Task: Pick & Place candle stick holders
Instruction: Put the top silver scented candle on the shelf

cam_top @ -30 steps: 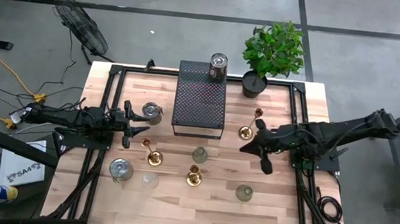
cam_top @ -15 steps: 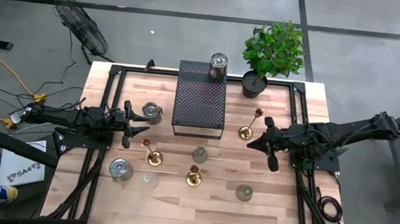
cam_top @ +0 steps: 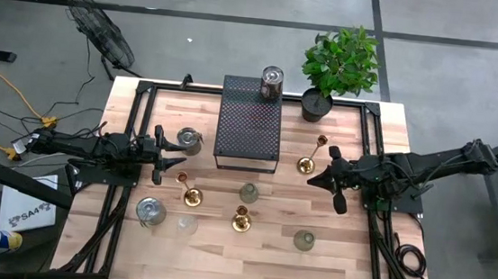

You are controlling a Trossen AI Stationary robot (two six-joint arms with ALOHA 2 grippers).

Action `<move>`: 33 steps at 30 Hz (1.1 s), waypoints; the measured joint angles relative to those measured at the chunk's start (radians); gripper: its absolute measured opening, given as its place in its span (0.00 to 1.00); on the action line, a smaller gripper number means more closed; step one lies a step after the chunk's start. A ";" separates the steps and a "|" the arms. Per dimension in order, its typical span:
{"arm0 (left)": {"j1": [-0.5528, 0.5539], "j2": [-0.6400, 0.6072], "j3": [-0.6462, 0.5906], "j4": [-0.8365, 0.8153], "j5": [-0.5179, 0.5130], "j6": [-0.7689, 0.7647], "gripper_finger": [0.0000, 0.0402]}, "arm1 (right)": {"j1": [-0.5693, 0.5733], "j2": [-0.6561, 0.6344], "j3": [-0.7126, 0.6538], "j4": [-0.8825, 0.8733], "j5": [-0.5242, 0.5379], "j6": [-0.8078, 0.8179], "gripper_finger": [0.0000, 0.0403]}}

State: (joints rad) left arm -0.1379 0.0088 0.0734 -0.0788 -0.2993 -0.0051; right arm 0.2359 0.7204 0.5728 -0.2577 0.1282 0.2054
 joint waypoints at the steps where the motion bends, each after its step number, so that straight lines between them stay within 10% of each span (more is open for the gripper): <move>1: 0.000 0.000 0.000 0.000 0.000 0.000 0.36 | 0.000 0.000 0.000 0.000 0.000 0.000 0.01; 26: -0.001 0.000 0.029 0.018 0.184 -0.033 0.36 | 0.000 0.000 0.000 0.000 0.000 0.000 0.01; 33: 0.000 0.023 0.144 -0.049 0.052 -0.029 0.36 | 0.000 0.000 0.000 0.000 0.000 0.000 0.01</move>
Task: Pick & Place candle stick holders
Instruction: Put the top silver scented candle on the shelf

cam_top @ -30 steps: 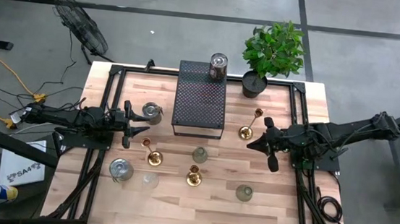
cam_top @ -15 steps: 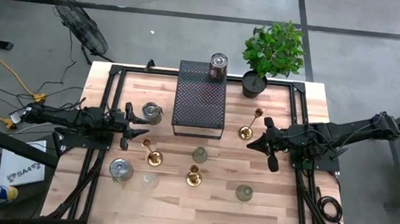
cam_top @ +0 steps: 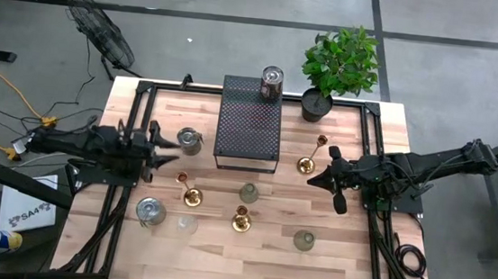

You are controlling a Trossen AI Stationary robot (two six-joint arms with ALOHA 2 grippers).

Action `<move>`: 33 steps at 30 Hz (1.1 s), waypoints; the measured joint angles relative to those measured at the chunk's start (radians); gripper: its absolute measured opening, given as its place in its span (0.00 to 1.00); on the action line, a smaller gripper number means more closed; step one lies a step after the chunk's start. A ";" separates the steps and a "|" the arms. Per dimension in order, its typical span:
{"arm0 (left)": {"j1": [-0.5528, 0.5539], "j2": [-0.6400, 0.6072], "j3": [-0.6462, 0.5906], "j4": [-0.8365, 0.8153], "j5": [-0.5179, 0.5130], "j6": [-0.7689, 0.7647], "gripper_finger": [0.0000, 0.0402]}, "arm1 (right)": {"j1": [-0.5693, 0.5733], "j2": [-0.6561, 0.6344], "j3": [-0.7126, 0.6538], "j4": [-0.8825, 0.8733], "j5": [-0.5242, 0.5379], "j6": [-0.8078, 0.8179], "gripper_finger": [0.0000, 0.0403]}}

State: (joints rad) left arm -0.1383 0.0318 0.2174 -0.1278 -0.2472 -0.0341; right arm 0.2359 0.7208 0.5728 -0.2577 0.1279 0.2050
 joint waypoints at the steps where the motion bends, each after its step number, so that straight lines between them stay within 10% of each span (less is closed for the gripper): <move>1: 0.000 0.010 0.021 -0.024 -0.045 -0.002 0.36 | 0.000 0.000 0.000 0.000 0.000 0.000 0.01; 11: 0.001 0.226 0.331 -0.389 -0.247 -0.213 0.39 | 0.000 0.000 0.000 0.000 0.000 0.000 0.01; 21: 0.009 0.480 0.624 -0.697 -0.372 -0.486 0.77 | 0.000 0.000 0.000 0.000 0.000 0.000 0.01; 33: 0.423 0.925 0.953 -1.085 -0.100 -0.608 0.98 | 0.000 0.000 0.000 0.000 0.000 0.000 0.01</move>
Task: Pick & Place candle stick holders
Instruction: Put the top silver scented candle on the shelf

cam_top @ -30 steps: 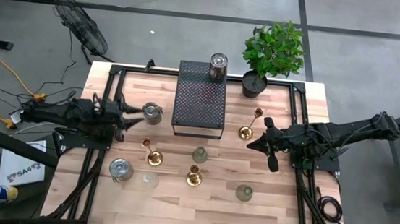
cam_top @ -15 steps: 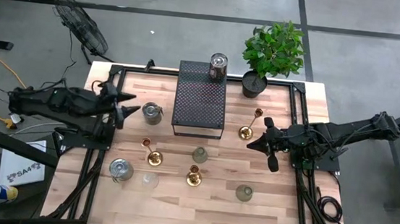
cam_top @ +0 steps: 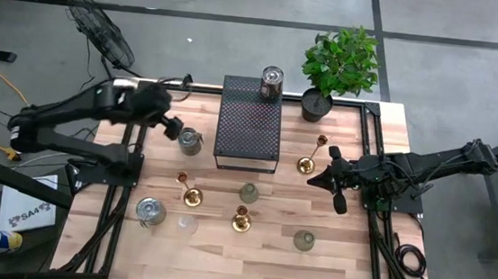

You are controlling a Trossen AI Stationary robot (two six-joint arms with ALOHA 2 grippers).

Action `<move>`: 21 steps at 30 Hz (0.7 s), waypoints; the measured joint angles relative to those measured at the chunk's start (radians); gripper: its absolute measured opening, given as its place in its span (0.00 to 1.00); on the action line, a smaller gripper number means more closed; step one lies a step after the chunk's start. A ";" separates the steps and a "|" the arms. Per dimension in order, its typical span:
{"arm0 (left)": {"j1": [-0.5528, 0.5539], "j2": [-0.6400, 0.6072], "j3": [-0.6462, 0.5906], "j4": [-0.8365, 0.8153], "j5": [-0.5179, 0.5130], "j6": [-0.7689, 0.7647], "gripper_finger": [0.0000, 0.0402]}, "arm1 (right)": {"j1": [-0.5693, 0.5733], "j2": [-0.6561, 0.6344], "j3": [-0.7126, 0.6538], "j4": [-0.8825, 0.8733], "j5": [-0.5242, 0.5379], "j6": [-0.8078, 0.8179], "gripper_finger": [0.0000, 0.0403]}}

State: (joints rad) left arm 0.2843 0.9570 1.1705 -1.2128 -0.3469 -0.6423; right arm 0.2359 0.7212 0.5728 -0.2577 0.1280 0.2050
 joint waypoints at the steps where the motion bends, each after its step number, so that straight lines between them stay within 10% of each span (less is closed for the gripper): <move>1: 0.028 0.031 0.018 -0.014 0.029 0.016 0.98 | 0.000 0.000 0.000 0.000 0.000 0.000 0.01; 21: 0.161 0.454 0.081 -0.049 0.187 0.234 0.98 | 0.000 0.000 0.000 0.000 0.000 0.000 0.01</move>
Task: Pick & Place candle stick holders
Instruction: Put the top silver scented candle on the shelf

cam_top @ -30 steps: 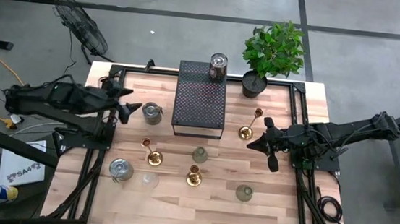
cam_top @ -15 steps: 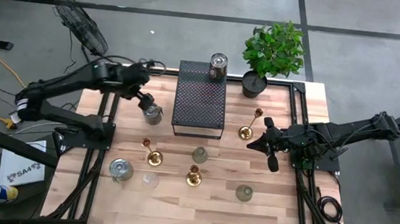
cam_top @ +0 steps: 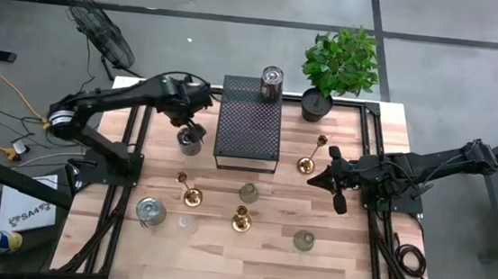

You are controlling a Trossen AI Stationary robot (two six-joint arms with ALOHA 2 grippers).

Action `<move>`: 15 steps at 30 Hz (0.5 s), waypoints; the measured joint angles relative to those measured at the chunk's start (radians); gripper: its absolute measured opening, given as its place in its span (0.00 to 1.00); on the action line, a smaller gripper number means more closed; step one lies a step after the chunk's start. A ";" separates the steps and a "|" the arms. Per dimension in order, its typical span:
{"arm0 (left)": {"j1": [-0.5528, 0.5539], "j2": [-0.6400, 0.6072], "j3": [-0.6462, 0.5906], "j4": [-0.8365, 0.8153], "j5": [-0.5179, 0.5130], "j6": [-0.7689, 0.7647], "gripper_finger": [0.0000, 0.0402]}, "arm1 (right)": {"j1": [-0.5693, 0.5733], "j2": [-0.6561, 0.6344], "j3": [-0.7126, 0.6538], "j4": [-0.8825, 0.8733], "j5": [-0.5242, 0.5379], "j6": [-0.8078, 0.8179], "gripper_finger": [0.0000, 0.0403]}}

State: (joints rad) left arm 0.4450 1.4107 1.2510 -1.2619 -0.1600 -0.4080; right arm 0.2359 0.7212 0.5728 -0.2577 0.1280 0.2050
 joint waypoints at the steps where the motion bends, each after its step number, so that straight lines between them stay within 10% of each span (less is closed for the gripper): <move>1: 0.000 0.011 0.000 -0.003 0.003 0.009 0.98 | 0.000 0.000 0.000 0.000 0.000 0.000 0.01; 15: 0.000 0.119 -0.035 0.034 0.019 0.064 0.98 | 0.000 0.000 0.000 0.000 0.000 0.000 0.01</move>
State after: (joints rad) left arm 0.4450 1.5294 1.2163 -1.2282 -0.1408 -0.3435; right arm 0.2359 0.7212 0.5728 -0.2577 0.1280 0.2050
